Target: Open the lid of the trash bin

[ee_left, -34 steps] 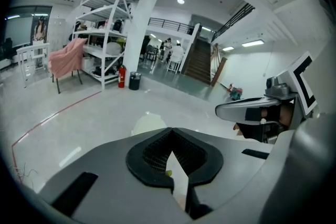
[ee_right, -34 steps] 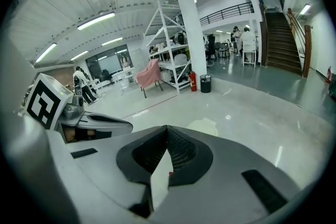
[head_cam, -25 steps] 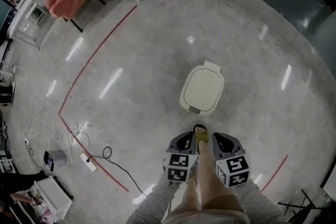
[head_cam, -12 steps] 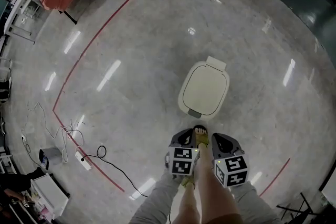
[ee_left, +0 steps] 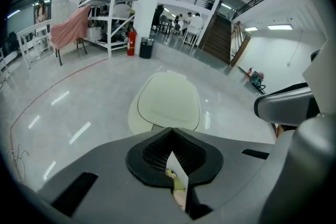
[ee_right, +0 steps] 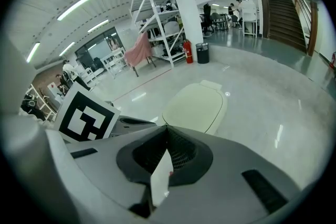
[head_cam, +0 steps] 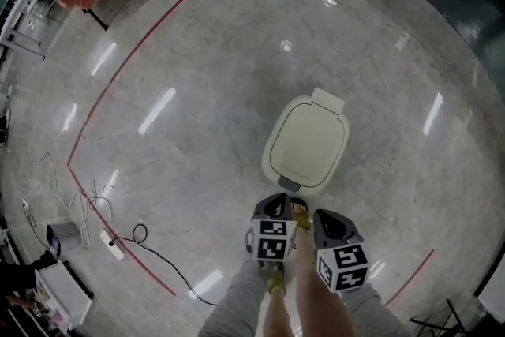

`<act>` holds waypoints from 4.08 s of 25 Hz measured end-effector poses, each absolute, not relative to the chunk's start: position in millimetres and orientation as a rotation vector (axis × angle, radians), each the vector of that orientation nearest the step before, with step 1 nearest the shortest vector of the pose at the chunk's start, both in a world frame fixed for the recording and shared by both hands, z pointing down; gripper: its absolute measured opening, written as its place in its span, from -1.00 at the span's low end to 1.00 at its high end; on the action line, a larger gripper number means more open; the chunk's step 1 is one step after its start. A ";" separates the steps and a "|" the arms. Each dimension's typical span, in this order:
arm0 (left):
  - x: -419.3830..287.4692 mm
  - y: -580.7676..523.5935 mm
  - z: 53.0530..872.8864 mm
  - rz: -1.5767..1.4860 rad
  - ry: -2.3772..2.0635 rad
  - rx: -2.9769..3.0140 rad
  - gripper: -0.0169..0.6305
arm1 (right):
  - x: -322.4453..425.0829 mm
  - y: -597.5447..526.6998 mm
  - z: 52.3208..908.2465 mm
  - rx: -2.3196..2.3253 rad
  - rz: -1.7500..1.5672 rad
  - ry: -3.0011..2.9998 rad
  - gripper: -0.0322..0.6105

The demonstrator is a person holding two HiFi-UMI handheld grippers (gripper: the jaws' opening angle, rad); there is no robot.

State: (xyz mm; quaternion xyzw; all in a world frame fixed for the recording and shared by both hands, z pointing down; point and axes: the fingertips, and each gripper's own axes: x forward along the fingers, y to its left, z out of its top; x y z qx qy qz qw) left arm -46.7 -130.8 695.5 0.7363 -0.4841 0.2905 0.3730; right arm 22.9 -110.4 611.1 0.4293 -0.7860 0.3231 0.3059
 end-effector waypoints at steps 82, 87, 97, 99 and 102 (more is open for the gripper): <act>-37.3 -142.8 719.1 0.765 -1.101 1.774 -0.93 | 26.1 -111.0 631.5 1.193 0.888 -2.030 -0.91; -39.9 -141.4 686.6 0.732 -1.121 1.809 -0.93 | 30.0 -109.8 623.6 1.231 0.894 -2.016 -0.91; -36.7 -125.9 623.2 0.674 -1.110 1.893 -0.93 | 23.9 -100.6 592.0 1.230 0.891 -2.077 -0.91; -36.3 -122.2 612.4 0.656 -1.110 1.898 -0.93 | 23.3 -100.0 584.4 1.233 0.889 -2.093 -0.91; -36.3 -115.4 596.5 0.637 -1.118 1.915 -0.93 | 25.1 -97.8 575.9 1.237 0.887 -2.106 -0.91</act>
